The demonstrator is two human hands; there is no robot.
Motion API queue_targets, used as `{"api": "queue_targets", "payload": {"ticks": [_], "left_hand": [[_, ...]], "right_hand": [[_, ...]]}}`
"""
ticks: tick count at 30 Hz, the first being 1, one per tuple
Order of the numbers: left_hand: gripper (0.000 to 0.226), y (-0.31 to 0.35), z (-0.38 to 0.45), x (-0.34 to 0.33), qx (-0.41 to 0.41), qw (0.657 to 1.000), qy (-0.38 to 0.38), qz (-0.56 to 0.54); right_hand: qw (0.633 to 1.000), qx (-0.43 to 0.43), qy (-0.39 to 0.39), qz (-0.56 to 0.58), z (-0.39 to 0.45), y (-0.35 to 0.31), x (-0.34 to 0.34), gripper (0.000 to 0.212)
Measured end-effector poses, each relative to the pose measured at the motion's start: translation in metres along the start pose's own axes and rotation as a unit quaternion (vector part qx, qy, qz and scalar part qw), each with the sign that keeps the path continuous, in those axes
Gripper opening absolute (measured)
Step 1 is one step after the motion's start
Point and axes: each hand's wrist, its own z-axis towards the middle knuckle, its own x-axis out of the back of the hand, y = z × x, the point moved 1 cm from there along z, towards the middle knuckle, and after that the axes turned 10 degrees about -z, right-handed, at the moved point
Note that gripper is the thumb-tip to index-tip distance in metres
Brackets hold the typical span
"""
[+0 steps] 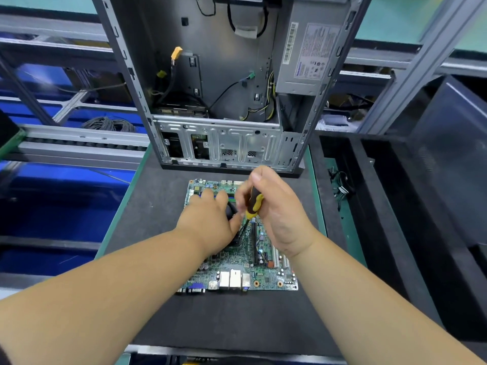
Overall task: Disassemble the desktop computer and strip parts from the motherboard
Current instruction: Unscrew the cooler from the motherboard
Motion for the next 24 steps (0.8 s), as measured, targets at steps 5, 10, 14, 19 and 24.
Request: {"api": "queue_targets", "payload": {"ticks": [5, 10, 14, 19, 24], "left_hand": [[0.056, 0.001, -0.002, 0.001, 0.021, 0.999, 0.006, -0.037], [0.058, 0.001, -0.002, 0.001, 0.024, 0.999, -0.004, -0.03], [0.054, 0.002, -0.002, 0.001, -0.006, 1.0, -0.004, 0.01], [0.053, 0.003, -0.002, 0.001, -0.016, 0.999, -0.001, 0.033], [0.057, -0.002, 0.0, -0.003, 0.026, 0.999, -0.003, -0.039]], "right_hand": [[0.998, 0.007, 0.06, -0.012, -0.004, 0.001, -0.004, 0.022], [0.997, 0.04, 0.046, 0.044, -0.003, 0.011, -0.018, 0.041], [0.995, 0.04, -0.058, 0.067, 0.009, 0.004, -0.013, 0.046], [0.996, 0.027, -0.085, -0.003, 0.002, 0.003, -0.01, 0.022], [0.998, -0.01, 0.059, 0.011, -0.009, 0.003, -0.006, 0.036]]}}
